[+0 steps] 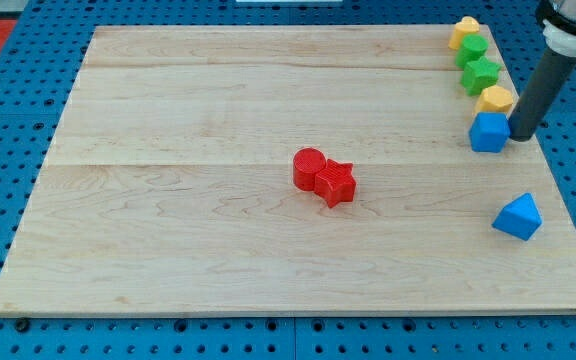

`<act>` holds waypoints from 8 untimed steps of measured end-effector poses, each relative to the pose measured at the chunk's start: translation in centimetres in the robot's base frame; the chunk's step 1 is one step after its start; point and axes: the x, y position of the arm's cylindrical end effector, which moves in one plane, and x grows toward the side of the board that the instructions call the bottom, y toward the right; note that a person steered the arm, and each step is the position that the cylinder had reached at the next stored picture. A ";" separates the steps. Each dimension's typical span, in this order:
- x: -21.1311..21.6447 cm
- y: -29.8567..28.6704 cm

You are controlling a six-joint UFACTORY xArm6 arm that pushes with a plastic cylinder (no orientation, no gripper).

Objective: Move the blue cube to the top left of the blue triangle

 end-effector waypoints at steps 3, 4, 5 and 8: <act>0.3 -2.5; 4.0 -2.9; 6.9 -3.6; 7.7 3.9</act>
